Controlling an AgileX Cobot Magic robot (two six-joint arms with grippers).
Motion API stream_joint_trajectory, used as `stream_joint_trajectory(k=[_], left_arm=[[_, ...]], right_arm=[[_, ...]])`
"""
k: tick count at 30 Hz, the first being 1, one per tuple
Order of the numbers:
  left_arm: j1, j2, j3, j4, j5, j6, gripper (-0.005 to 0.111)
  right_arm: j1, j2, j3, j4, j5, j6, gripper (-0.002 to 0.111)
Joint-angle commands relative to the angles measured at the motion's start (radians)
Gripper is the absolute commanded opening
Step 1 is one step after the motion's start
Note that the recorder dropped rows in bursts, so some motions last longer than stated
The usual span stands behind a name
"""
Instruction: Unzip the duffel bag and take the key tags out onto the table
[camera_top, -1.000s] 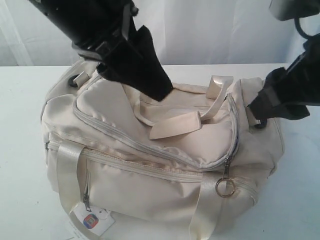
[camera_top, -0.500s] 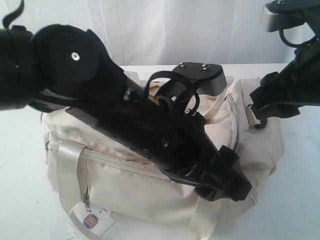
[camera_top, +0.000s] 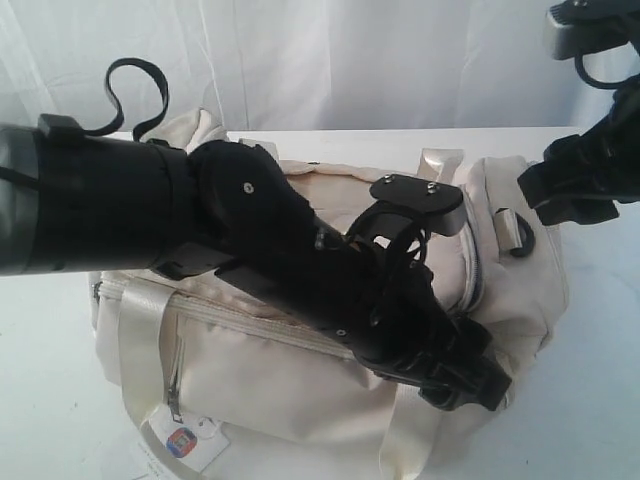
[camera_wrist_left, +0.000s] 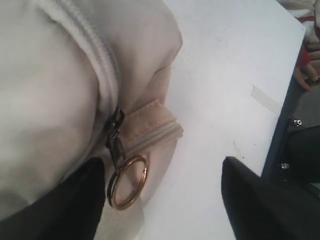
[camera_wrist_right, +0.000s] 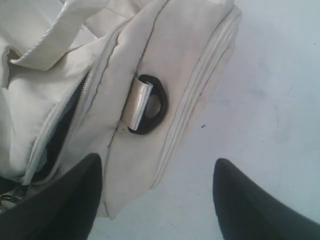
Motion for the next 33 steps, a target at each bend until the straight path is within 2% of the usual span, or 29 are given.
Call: stream_joint_trajectory(k=[1, 7, 17, 22, 27, 33], left_arm=[[-0.002, 0.006, 0.008, -0.016, -0.04, 0.038, 0.07], [-0.002, 0.017, 0.008, -0.02, -0.017, 0.038, 0.066], [-0.002, 0.06, 0.008, -0.02, -0.016, 0.038, 0.028], [-0.002, 0.059, 0.008, -0.02, -0.017, 0.038, 0.0], [-0.002, 0.02, 0.008, -0.005, 0.013, 0.042, 0.0], [0.0, -0.071, 0.008, 0.122, 0.088, 0.042, 0.0]], right_arm=[[0.004, -0.001, -0.004, -0.013, -0.015, 0.003, 0.06], [0.004, -0.001, -0.004, -0.013, -0.023, 0.003, 0.06], [0.004, -0.001, -0.004, -0.013, -0.021, 0.003, 0.06], [0.004, -0.001, -0.004, -0.013, -0.017, 0.003, 0.06], [0.004, -0.001, -0.004, -0.013, -0.007, 0.003, 0.06], [0.004, -0.005, -0.004, -0.01, 0.001, 0.003, 0.06]])
